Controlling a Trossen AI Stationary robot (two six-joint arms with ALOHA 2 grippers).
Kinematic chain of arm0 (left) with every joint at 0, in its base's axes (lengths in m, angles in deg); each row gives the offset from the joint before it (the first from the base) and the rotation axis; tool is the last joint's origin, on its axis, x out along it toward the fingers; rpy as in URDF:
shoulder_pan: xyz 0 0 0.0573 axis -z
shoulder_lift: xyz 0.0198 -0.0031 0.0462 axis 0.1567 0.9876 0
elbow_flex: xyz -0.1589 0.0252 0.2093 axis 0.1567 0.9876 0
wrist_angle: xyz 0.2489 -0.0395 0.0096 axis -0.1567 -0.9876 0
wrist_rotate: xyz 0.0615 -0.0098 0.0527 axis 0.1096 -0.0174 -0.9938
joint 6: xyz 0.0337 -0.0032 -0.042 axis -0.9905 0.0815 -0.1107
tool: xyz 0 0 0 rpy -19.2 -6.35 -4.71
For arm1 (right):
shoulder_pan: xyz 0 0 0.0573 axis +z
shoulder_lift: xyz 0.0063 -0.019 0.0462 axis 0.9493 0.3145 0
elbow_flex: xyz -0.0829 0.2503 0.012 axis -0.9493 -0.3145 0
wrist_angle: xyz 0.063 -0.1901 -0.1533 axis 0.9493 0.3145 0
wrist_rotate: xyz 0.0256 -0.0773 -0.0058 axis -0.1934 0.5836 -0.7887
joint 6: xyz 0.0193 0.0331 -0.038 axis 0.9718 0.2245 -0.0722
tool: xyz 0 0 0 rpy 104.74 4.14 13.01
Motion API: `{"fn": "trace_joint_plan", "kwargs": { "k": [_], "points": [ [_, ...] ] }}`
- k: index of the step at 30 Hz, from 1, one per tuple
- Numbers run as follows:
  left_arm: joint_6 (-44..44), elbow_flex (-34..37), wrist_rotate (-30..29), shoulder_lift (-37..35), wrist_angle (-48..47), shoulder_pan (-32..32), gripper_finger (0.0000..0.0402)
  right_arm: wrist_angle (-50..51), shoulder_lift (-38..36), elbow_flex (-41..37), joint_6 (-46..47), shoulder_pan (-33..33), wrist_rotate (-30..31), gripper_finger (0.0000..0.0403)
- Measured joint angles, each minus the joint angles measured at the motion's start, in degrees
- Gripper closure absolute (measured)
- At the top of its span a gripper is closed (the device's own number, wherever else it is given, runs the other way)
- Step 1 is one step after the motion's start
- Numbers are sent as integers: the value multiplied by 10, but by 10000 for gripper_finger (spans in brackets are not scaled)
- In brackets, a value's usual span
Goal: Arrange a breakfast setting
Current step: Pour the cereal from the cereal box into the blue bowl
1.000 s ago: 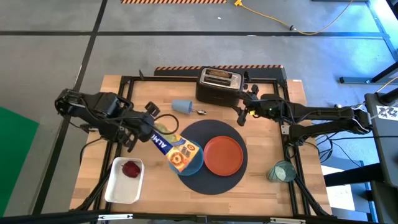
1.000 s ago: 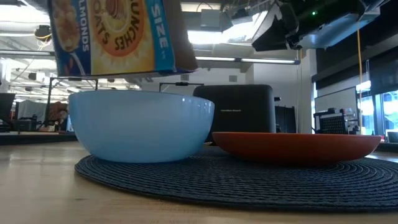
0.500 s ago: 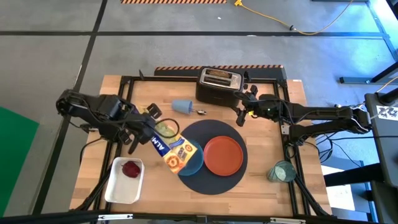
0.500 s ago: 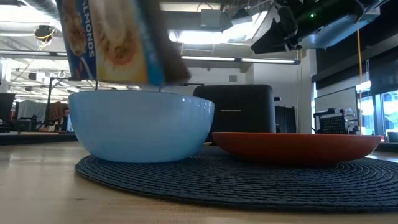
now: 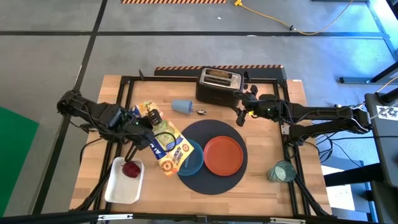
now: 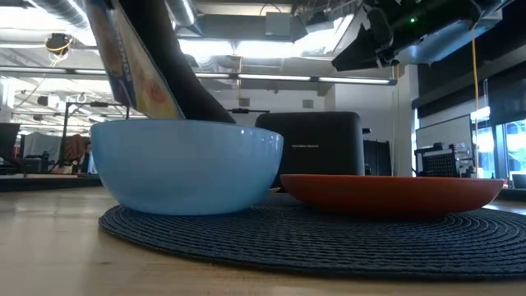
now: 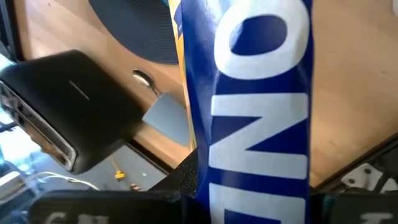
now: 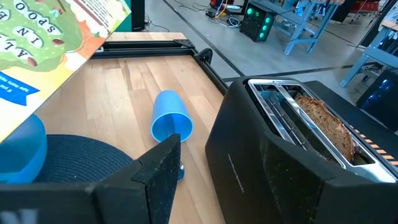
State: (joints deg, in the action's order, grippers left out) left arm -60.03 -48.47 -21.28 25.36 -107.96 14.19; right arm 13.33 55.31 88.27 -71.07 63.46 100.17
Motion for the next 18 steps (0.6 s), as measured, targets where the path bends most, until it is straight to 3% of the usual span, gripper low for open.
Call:
{"fn": "trace_joint_plan", "kwargs": {
  "k": [10, 18],
  "points": [
    [-29, 0, -72, 1, 0, 46, 342, 0, 0, 0, 8, 0, 0, 191],
    [-58, 0, -85, 43, 0, 66, 342, 0, 0, 0, 8, 0, 1, 191]
  ]
}}
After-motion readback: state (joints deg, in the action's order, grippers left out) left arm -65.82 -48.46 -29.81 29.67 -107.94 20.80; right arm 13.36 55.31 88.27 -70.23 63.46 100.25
